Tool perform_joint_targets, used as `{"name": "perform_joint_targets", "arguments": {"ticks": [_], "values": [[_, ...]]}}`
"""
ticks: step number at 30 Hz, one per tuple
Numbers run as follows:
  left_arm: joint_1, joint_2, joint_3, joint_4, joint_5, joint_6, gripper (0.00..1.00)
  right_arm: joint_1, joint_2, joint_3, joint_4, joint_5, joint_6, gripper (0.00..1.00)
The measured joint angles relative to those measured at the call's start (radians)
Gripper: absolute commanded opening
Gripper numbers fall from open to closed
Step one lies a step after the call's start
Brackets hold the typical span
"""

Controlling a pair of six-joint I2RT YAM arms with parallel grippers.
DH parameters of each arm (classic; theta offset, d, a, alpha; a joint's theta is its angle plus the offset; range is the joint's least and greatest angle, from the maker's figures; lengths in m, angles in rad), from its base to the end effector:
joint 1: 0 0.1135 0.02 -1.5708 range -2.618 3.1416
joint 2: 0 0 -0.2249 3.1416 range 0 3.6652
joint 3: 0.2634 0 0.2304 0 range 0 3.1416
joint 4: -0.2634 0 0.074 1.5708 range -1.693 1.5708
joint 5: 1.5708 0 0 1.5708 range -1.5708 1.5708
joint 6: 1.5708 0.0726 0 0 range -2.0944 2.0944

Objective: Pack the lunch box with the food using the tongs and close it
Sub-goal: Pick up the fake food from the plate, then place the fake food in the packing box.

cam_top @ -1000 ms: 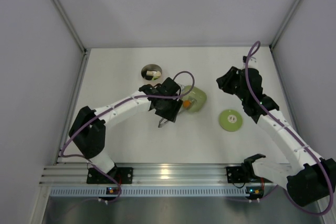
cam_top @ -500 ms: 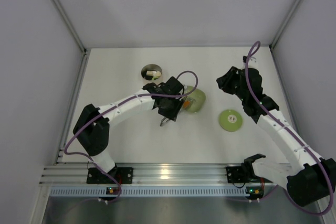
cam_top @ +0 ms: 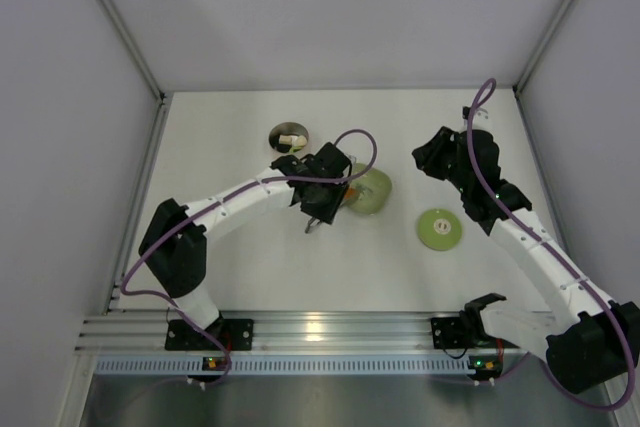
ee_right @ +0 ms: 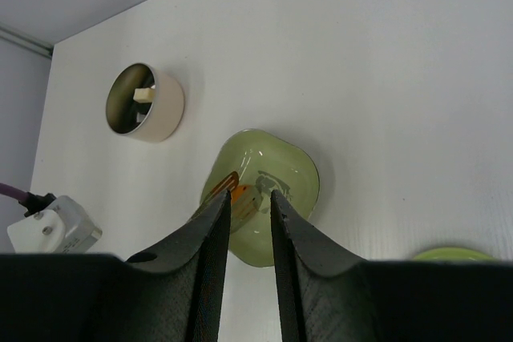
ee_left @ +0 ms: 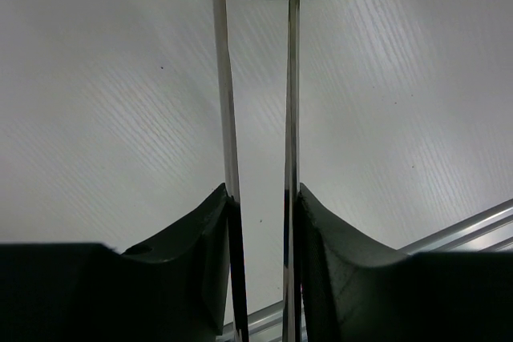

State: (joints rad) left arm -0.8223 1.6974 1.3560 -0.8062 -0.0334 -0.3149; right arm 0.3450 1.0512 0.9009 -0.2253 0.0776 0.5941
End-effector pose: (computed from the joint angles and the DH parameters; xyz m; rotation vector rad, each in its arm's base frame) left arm 0.2320 -0.2462 0.1850 0.6816 2.6681 -0.2798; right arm 0.2592 0.0872 0.2810 0.2985 1.9621 0.5423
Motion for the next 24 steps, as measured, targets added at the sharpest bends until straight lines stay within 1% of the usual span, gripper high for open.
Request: {"name": "perform_joint_targets", "arguments": {"ticks": [13,18,20,24], "values": [[0.0,-0.018,0.095,0.021,-0.037,-0.023,0.4,0.0,0.0,0.0,0.0,0.0,0.0,0.26],[0.004,-0.024,0.121,0.021,-0.076,-0.031,0.41,0.0,0.0,0.0,0.0,0.0,0.0,0.26],[0.015,-0.03,0.128,0.021,-0.084,-0.038,0.41,0.0,0.0,0.0,0.0,0.0,0.0,0.26],[0.104,-0.053,0.134,0.033,-0.087,-0.061,0.41,0.0,0.0,0.0,0.0,0.0,-0.001,0.26]]}}
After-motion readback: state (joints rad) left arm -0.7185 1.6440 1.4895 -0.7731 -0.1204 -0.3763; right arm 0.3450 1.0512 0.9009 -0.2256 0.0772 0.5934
